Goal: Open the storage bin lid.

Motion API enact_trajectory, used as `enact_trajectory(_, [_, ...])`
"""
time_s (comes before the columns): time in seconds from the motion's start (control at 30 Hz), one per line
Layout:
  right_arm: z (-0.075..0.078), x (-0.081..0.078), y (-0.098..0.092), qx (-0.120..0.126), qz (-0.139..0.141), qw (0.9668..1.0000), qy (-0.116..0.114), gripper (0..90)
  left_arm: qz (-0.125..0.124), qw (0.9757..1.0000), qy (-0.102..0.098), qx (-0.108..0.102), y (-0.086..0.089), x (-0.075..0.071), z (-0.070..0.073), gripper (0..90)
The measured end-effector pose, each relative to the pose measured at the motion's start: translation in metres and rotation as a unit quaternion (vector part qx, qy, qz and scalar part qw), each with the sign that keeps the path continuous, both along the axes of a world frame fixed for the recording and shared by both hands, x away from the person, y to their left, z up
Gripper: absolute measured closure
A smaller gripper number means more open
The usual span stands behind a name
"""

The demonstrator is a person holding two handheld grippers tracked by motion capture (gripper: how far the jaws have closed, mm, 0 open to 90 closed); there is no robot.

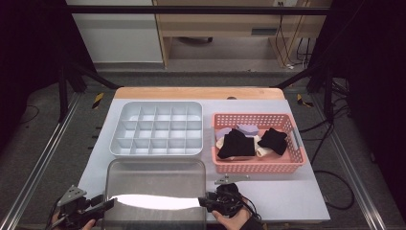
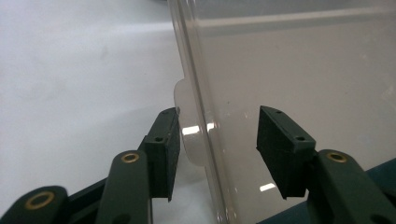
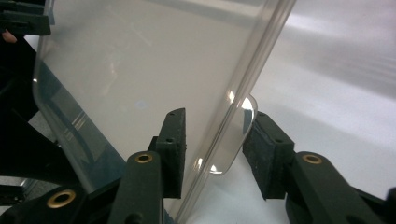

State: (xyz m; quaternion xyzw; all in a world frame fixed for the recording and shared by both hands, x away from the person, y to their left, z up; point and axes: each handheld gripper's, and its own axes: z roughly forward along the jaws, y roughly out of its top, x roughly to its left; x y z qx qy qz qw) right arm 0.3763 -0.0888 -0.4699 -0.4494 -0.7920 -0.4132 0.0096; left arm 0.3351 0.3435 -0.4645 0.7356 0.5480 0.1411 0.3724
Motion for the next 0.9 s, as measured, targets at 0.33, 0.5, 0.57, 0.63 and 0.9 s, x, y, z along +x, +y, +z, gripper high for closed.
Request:
enact_trajectory(0.33, [-0.0047, 0.0002, 0.0073, -0.022, 0.002, 0.9998, -0.002, 51.3, 0.002, 0.9998, 0.019, 0.002, -0.0013, 0.0023, -0.0038, 45.2])
enact_trajectory(0.5, [-0.0065, 0.0002, 0.0085, -0.031, 0.002, 0.9994, -0.012, 48.0, 0.004, 0.9997, 0.013, 0.020, -0.0035, 0.0020, -0.0053, 43.7])
enact_trajectory(0.57, [-0.0065, 0.0000, 0.0084, -0.027, 0.002, 0.9996, -0.007, 45.0, 0.001, 0.9997, 0.012, 0.020, -0.0043, 0.0015, -0.0053, 44.8])
enact_trajectory(0.63, [-0.0063, 0.0005, 0.0080, -0.024, 0.002, 0.9997, -0.002, 43.9, 0.001, 0.9997, 0.011, 0.020, -0.0047, 0.0015, -0.0053, 44.5])
enact_trajectory(0.9, [0.0017, -0.0005, 0.0037, -0.029, -0.008, 0.9983, -0.050, 41.8, 0.015, 0.9997, -0.016, 0.013, 0.0016, 0.0051, -0.0009, 41.0])
